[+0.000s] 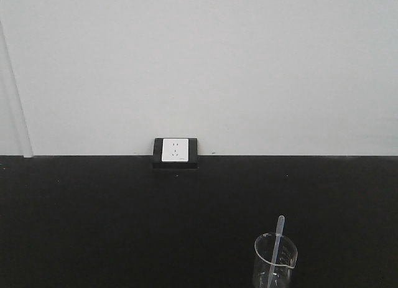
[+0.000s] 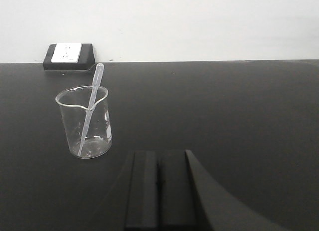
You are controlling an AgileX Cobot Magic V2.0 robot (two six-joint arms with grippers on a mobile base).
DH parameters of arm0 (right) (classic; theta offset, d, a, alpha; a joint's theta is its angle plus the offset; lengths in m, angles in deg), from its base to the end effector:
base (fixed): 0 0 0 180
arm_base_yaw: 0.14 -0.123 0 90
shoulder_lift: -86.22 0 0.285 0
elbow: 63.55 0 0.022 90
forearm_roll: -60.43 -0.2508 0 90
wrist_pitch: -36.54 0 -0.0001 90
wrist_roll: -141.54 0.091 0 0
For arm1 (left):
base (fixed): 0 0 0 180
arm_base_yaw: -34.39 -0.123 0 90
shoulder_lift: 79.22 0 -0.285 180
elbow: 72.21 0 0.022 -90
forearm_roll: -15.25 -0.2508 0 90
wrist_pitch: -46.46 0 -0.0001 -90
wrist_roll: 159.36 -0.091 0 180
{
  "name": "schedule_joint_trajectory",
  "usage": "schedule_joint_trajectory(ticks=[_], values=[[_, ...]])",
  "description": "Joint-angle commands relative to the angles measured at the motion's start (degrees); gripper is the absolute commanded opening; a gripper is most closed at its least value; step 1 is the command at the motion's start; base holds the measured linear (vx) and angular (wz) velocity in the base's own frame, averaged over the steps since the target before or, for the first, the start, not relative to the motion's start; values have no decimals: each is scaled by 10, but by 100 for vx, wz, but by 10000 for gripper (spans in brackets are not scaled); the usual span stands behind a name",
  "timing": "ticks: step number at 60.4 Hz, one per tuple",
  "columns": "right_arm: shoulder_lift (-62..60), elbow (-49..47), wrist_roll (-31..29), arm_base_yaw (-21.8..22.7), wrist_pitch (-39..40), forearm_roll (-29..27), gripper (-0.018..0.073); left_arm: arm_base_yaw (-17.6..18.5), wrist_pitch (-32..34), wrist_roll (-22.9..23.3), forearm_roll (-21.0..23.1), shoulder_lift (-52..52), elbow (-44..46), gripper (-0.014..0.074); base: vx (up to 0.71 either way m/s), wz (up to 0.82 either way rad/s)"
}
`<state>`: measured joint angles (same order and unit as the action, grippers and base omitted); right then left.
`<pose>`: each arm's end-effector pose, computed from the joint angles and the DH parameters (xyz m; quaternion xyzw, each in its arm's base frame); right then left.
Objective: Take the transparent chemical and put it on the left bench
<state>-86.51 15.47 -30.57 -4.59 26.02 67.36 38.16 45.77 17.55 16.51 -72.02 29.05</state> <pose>0.0565 0.0024 0.1865 -0.0147 0.7473 0.0238 0.6639 0.0566 -0.0038 0.2037 0.0336 0.6852 -0.0124 0.7275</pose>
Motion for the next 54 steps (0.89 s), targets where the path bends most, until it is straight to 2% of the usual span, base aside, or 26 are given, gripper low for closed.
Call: schedule_joint_trajectory(ticks=[1, 54], values=[[-5, 3, -4, 0, 47, 5, -8, 1, 45, 4, 0, -11, -9, -3, 0, 0], [-5, 3, -4, 0, 47, 5, -8, 1, 45, 4, 0, -11, -9, -3, 0, 0]])
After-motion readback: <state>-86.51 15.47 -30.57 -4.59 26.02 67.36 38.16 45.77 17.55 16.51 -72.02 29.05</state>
